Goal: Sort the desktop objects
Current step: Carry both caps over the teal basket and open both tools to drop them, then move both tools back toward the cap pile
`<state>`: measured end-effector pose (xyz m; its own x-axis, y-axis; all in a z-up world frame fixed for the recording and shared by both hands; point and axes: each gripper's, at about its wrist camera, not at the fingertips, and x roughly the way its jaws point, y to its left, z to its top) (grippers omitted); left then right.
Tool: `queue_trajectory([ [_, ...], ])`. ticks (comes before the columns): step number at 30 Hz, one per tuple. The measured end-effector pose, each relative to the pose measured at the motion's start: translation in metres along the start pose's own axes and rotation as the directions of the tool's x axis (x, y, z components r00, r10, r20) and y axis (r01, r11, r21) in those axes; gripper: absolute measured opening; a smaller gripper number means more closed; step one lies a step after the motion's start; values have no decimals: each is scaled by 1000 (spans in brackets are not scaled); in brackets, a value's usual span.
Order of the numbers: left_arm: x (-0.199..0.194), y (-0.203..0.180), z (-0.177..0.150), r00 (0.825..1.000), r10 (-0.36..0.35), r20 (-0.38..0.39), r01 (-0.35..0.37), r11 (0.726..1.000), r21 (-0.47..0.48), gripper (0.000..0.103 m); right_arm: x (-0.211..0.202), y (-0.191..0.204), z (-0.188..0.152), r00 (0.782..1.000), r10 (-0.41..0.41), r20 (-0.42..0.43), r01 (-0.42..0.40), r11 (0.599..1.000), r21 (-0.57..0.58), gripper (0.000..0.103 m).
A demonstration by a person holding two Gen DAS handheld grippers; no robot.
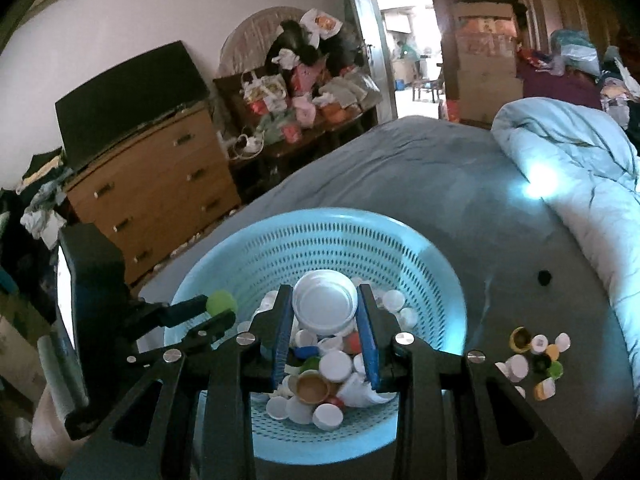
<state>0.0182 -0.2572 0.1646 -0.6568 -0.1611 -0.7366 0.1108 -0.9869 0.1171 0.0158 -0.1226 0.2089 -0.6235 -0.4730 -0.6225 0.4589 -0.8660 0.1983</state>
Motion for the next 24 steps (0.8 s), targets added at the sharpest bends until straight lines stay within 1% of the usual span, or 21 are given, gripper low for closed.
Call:
queue_trajectory([
  [5, 3, 2, -3, 1000, 10, -6, -10, 1000, -5, 30, 11, 2, 1, 1000, -5, -19, 5, 1000, -9, 27],
  [6, 4, 1, -4, 1000, 16, -6, -16, 1000, -5, 31, 12, 2, 2, 1000, -8, -22, 8, 1000, -11, 27],
  [7, 4, -1, -4, 1000, 27, -6, -27, 1000, 0, 34, 14, 1, 1, 999, -16, -29, 16, 1000, -13, 28],
  [8, 4, -3, -4, 999, 45, -5, -45, 999, 9, 55, 12, 2, 1, 999, -24, -36, 24, 1000, -12, 33],
  [9, 1, -5, -5, 997, 76, 11, -76, 997, 17, 69, 9, 0, 0, 999, -33, -37, 33, 999, -10, 41],
  [10, -2, -7, -5, 995, 98, 30, -99, 995, 17, 94, 5, -1, -2, 999, -42, -19, 42, 999, -4, 60],
  [11, -11, -9, -6, 988, 137, 68, -139, 990, 18, 102, -1, -2, -2, 999, -47, 0, 47, 999, 5, 68],
  [12, -16, -11, -6, 985, 146, 89, -149, 989, 21, 102, -7, -2, -3, 999, -44, 15, 44, 999, 14, 69],
  [15, -36, -18, -6, 981, 143, 128, -149, 988, 40, 102, -28, -5, -5, 998, -31, 53, 29, 999, 37, 68],
  [20, -76, -29, 0, 969, 116, 216, -130, 990, 49, 102, -76, -7, -4, 987, -30, 155, 23, 998, 51, 70],
  [24, -101, -44, 7, 958, 100, 270, -122, 991, 63, 102, -102, -11, -5, 979, -36, 199, 26, 998, 52, 72],
])
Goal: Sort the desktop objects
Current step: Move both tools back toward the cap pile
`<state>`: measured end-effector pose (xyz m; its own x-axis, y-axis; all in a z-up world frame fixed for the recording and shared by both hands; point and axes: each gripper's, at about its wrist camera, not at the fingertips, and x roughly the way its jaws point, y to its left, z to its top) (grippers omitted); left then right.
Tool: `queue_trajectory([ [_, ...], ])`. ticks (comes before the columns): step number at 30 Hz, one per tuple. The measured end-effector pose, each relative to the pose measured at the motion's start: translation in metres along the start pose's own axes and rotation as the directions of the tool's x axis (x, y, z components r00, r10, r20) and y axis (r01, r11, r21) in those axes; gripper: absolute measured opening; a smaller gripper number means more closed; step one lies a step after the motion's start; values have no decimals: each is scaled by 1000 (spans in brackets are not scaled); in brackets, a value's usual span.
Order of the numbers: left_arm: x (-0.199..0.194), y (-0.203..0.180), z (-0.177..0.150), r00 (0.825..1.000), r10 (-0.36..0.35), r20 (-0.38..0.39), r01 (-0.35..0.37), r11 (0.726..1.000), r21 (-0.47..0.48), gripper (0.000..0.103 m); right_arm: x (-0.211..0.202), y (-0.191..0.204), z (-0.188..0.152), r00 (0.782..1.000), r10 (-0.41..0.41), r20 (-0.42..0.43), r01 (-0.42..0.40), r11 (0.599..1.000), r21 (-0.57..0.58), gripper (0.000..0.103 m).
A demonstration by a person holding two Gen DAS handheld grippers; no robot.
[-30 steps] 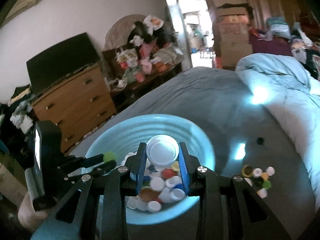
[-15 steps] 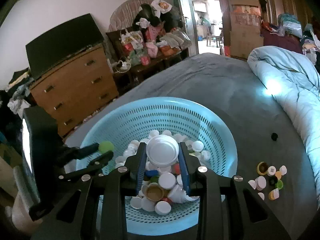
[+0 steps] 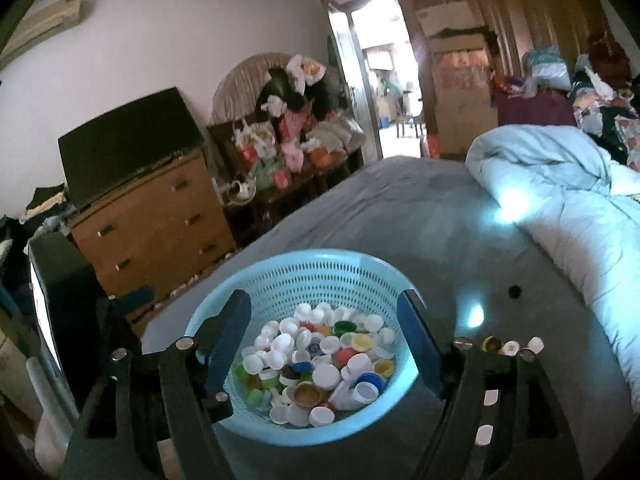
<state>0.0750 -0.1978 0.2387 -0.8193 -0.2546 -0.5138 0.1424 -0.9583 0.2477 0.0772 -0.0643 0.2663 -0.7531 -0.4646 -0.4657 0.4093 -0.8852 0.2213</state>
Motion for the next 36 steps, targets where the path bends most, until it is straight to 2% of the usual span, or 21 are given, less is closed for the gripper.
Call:
queue_trajectory([
  [11, -38, -40, 20, 998, -19, 65, 16, 999, 47, 102, -40, -31, 0, 998, -15, 60, 12, 999, 50, 74],
  [21, -50, -104, 28, 994, -86, 61, 78, 990, 121, 102, -73, -84, -12, 994, -57, 90, 46, 991, 122, 75],
  [23, -49, -115, 28, 993, -105, 53, 97, 987, 131, 102, -78, -97, -17, 992, -80, 96, 67, 989, 135, 81],
  [25, -49, -130, 27, 988, -146, 52, 137, 980, 147, 102, -82, -113, -25, 990, -106, 94, 91, 984, 154, 82],
  [27, -53, -149, 19, 959, -282, 28, 274, 948, 162, 102, -87, -129, -36, 986, -140, 88, 124, 979, 164, 82],
  [28, -54, -157, 11, 931, -365, 7, 359, 920, 156, 102, -90, -139, -42, 983, -163, 81, 148, 974, 169, 82],
  [29, -54, -164, 4, 900, -436, -15, 433, 889, 147, 102, -92, -150, -51, 980, -188, 69, 174, 969, 176, 82],
  [30, -51, -175, -8, 844, -533, -57, 536, 834, 132, 102, -95, -164, -60, 976, -213, 48, 201, 961, 191, 82],
  [31, -48, -184, -20, 809, -582, -86, 588, 799, 124, 102, -96, -175, -68, 973, -229, 31, 218, 954, 206, 82],
  [32, -40, -197, -38, 781, -612, -126, 624, 772, 122, 101, -99, -191, -79, 969, -249, 9, 240, 942, 233, 82],
  [33, -31, -206, -50, 761, -629, -158, 647, 753, 117, 99, -102, -205, -89, 965, -263, -10, 257, 931, 259, 82],
  [35, -5, -219, -75, 716, -657, -236, 685, 725, 63, 80, -106, -233, -113, 957, -284, -58, 287, 903, 320, 82],
  [36, 13, -223, -87, 687, -674, -273, 702, 712, 9, 75, -109, -245, -124, 954, -289, -78, 298, 891, 342, 82],
])
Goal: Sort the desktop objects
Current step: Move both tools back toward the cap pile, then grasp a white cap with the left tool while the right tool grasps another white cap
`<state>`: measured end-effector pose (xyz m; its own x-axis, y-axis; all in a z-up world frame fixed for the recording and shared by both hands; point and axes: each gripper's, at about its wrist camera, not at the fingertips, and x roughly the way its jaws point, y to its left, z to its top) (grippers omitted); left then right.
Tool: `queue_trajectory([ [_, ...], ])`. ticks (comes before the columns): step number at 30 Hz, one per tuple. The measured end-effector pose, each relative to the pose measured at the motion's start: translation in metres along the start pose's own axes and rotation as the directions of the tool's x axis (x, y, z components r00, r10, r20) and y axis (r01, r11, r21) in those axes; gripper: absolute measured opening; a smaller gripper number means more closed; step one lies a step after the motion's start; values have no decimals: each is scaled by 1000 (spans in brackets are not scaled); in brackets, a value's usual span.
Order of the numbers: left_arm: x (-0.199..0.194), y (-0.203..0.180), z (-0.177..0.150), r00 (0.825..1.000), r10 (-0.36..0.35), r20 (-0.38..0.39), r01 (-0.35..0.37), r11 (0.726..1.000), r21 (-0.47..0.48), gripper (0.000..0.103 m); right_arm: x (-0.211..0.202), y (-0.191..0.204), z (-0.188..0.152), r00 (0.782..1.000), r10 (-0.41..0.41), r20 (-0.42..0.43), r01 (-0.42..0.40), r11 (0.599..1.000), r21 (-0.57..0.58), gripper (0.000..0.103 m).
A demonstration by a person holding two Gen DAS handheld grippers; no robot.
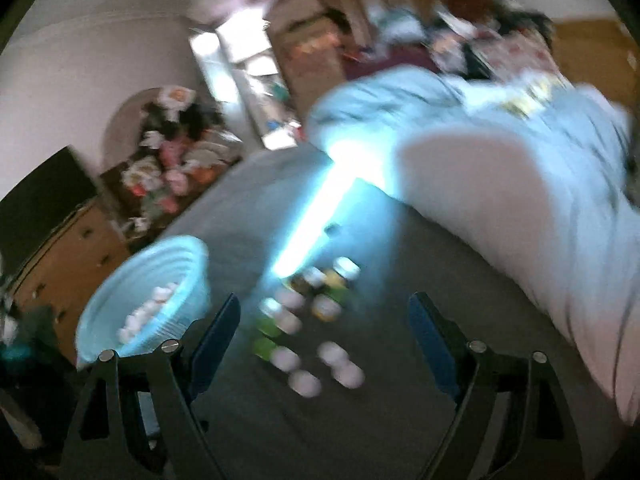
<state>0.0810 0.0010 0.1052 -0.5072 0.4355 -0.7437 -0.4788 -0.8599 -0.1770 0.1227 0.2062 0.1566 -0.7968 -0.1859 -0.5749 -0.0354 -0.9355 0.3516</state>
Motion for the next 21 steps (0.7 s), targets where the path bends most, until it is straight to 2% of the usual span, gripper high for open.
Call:
queue_trajectory([
  [1, 13, 8, -5, 1000, -6, -20, 5, 999, -35, 68, 3, -14, -9, 1000, -16, -25, 17, 1000, 23, 82],
  [3, 39, 20, -9, 999, 7, -49, -11, 998, -69, 68, 7, -34, -19, 998, -31, -59, 34, 998, 49, 82],
  [5, 53, 20, -11, 998, 9, -66, -13, 998, -61, 68, 13, -46, -30, 995, -40, -91, 46, 997, 65, 82],
  [10, 91, -12, -11, 992, -5, -129, 5, 1000, 7, 66, 21, -66, -42, 992, -37, -119, 47, 996, 79, 82],
  [13, 108, -10, -14, 989, 28, -143, -30, 1000, -8, 64, 21, -70, -43, 992, -32, -120, 40, 997, 67, 82],
  [15, 115, -10, -13, 991, 48, -126, -48, 999, 6, 64, 24, -70, -45, 992, -32, -123, 39, 998, 54, 82],
  [18, 119, -12, -6, 994, 44, -103, -42, 999, 17, 63, 31, -66, -49, 991, -31, -133, 36, 999, 35, 82],
  [20, 122, -12, -4, 992, 64, -105, -61, 998, 29, 31, 36, -63, -51, 989, -30, -142, 33, 999, 23, 81],
  [21, 120, -9, -4, 993, 55, -104, -53, 998, 22, 31, 37, -62, -52, 990, -25, -142, 27, 999, 18, 81],
])
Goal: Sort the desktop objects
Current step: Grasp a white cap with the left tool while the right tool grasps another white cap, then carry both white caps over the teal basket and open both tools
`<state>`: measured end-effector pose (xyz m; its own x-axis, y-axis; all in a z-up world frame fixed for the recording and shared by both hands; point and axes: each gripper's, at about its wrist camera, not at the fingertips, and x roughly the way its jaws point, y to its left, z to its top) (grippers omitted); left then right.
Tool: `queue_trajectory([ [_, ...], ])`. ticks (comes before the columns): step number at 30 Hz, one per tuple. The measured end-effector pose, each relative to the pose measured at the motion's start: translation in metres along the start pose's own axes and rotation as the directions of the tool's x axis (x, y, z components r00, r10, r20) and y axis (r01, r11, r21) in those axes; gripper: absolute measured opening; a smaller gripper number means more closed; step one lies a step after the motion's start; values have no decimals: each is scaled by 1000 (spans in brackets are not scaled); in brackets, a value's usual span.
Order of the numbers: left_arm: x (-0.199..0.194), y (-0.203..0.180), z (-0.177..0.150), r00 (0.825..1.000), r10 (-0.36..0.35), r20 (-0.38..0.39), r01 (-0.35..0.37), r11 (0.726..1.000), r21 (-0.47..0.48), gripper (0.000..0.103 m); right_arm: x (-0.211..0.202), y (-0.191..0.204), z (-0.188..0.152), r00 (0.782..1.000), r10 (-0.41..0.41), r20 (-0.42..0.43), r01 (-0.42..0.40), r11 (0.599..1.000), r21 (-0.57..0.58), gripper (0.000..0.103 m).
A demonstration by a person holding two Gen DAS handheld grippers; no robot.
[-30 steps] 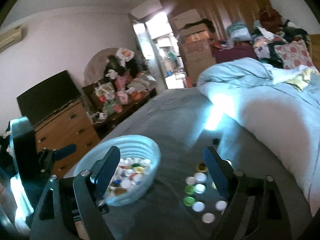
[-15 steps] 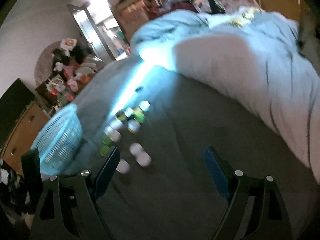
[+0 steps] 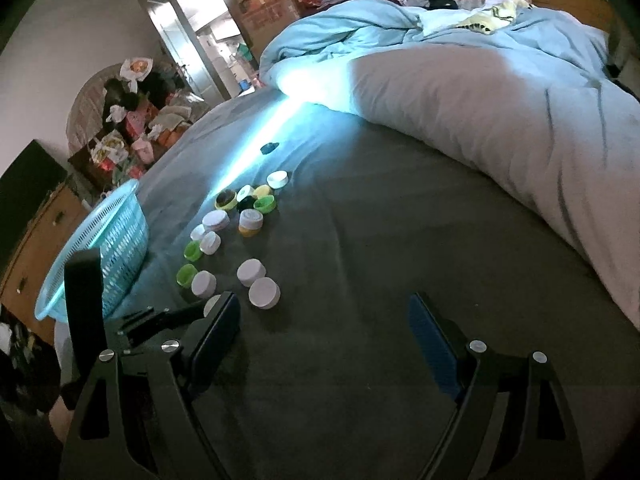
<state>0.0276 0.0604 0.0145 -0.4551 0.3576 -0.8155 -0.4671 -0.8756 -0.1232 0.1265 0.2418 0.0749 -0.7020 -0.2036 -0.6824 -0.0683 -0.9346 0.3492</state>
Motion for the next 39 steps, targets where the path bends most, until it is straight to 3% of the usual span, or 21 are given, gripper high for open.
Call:
queue_trajectory([
  [4, -17, 8, -1, 999, 13, 30, -13, 1000, -9, 31, 10, 10, -2, 1000, 26, -7, -26, 999, -46, 74],
  [10, -48, 24, -1, 993, 97, 61, -95, 995, -33, 31, 54, 44, -1, 995, 51, -85, -65, 984, -166, 73],
  [17, -62, 25, 8, 979, 200, 31, -200, 980, -7, 31, 95, 62, -2, 988, -58, -143, 22, 970, -242, 72],
  [19, -64, 24, 8, 979, 203, 34, -203, 979, 2, 31, 102, 59, -7, 983, -77, -166, 34, 968, -248, 62],
  [21, -65, 25, 8, 980, 199, 30, -199, 980, -7, 31, 100, 59, -9, 984, -96, -151, 53, 963, -265, 53],
  [22, -65, 25, 8, 980, 197, 28, -197, 980, -9, 31, 98, 58, -9, 984, -98, -151, 55, 964, -261, 33],
  [23, -67, 26, 8, 981, 193, 27, -192, 981, -15, 31, 95, 57, -9, 984, -95, -152, 53, 965, -255, 25],
  [31, -92, 28, 7, 978, 199, 54, -199, 980, -22, 31, 43, 69, -9, 994, -52, -99, 28, 974, -226, 25],
  [39, -151, 37, 9, 952, 277, 129, -274, 961, -43, 31, -10, 127, 14, 999, 38, -19, -41, 958, -285, 25],
])
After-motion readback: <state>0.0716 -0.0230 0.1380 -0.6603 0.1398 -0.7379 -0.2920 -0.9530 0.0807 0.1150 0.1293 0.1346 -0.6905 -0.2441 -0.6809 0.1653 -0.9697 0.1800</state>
